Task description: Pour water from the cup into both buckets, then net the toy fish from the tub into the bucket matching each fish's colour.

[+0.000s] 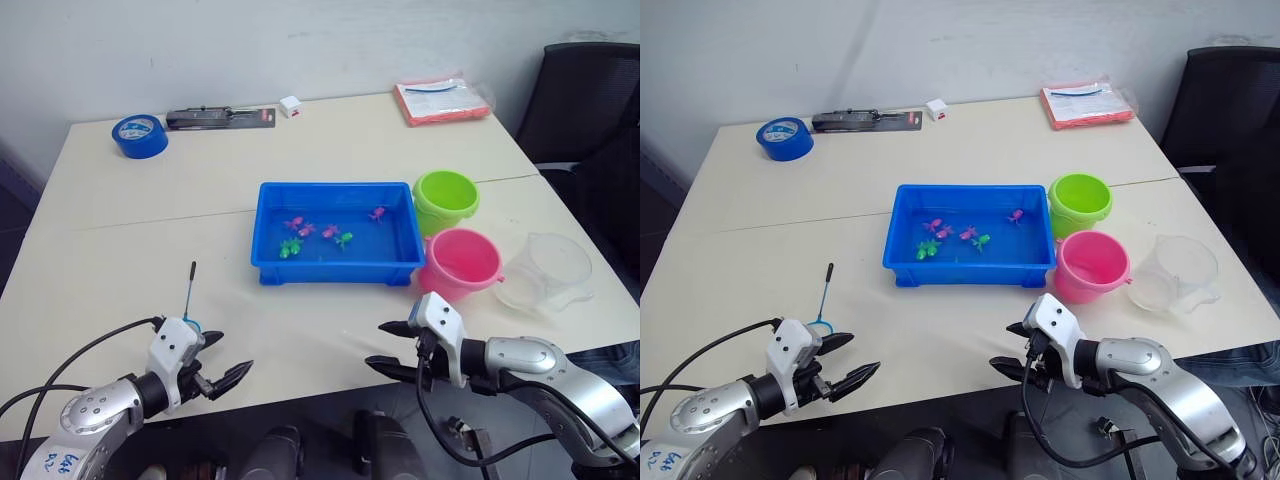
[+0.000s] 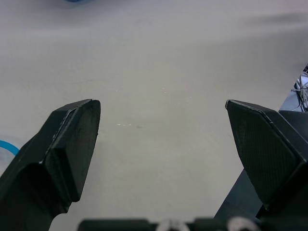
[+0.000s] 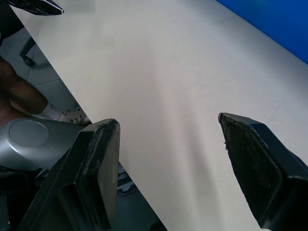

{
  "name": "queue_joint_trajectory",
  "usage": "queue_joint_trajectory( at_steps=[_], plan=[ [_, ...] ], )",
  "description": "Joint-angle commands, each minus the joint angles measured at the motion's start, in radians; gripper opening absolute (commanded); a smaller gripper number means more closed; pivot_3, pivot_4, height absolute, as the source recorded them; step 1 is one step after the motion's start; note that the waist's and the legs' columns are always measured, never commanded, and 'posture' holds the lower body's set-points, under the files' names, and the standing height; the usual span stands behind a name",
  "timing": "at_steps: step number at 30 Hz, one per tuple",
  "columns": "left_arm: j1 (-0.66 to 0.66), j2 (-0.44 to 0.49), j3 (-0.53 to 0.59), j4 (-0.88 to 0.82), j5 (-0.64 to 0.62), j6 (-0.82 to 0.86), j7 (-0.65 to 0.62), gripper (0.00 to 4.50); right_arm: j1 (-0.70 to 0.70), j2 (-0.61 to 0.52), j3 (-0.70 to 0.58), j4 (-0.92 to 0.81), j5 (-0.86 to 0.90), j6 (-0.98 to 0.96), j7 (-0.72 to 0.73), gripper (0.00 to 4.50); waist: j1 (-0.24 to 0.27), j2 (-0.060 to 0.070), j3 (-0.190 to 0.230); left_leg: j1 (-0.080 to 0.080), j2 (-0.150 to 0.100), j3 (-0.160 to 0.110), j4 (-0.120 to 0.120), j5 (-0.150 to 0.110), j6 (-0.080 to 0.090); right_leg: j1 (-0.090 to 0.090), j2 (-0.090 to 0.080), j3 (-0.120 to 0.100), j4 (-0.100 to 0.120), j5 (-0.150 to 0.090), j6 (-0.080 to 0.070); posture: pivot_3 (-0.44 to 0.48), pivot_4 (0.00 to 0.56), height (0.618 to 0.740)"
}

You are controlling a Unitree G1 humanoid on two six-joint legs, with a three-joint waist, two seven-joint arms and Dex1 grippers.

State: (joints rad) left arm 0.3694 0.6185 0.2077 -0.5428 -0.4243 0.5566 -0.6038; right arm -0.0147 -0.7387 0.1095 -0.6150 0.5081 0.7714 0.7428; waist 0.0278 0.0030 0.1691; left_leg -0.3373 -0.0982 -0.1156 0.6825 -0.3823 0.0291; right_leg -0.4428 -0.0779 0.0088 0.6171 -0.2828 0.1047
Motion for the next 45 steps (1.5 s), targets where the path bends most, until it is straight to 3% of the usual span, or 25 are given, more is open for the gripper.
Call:
queue_joint_trajectory(
  at_steps=[1, 24, 27, 32, 40, 45],
  plan=[
    [0.005, 0.0, 0.015, -0.03, 0.003, -0.021, -0.001, 4.48, -0.006, 0.001, -0.02, -0.027, 0.016, -0.004, 0.002, 4.5, 0.0, 0.0, 0.0, 0.0, 0.0, 0.0, 0.0, 0.0, 0.0, 0.0, 0.0, 0.0, 0.0, 0.0, 0.0, 0.0, 0.15, 0.74],
    [-0.13, 0.083, 0.052, -0.004, -0.062, 0.014, -0.1, 4.48, -0.018, 0.014, -0.039, -0.039, 0.031, 0.031, -0.05, 4.5, -0.001, 0.0, 0.0, 0.0, 0.0, 0.0, 0.0, 0.0, 0.0, 0.0, 0.0, 0.0, 0.0, 0.0, 0.0, 0.0, 0.15, 0.74],
    [-0.221, 0.124, 0.053, 0.023, -0.12, 0.038, -0.169, 4.48, 0.012, 0.005, -0.088, -0.065, 0.045, 0.054, -0.071, 4.5, 0.007, 0.0, 0.0, 0.0, 0.0, -0.001, 0.0, 0.0, 0.0, 0.0, 0.0, 0.0, 0.001, 0.0, 0.0, 0.0, 0.15, 0.74],
    [-0.493, 0.2, -0.073, 0.15, -0.099, 0.029, -0.298, 4.48, 0.106, -0.019, -0.283, -0.12, 0.073, 0.124, -0.133, 4.5, 0.029, 0.0, 0.0, 0.0, -0.001, -0.001, 0.001, 0.001, -0.001, 0.0, 0.0, 0.0, 0.002, 0.0, 0.0, 0.0, 0.15, 0.74],
    [-0.799, 0.139, -0.292, 0.376, -0.034, -0.028, -0.462, 4.48, 0.309, 0.085, -0.586, -0.283, 0.176, 0.301, -0.285, 4.5, 0.017, 0.0, 0.0, -0.001, 0.0, 0.0, 0.0, 0.001, -0.001, -0.001, 0.001, 0.0, 0.004, 0.0, 0.0, 0.0, 0.15, 0.74],
    [-0.902, 0.074, -0.362, 0.504, 0.022, -0.094, -0.514, 4.48, 0.319, 0.21, -0.673, -0.291, 0.176, 0.398, -0.449, 4.5, 0.016, -0.001, 0.0, 0.0, 0.0, 0.002, 0.002, 0.001, -0.001, -0.001, 0.001, 0.001, 0.004, 0.0, 0.0, 0.0, 0.15, 0.74]
  ],
)
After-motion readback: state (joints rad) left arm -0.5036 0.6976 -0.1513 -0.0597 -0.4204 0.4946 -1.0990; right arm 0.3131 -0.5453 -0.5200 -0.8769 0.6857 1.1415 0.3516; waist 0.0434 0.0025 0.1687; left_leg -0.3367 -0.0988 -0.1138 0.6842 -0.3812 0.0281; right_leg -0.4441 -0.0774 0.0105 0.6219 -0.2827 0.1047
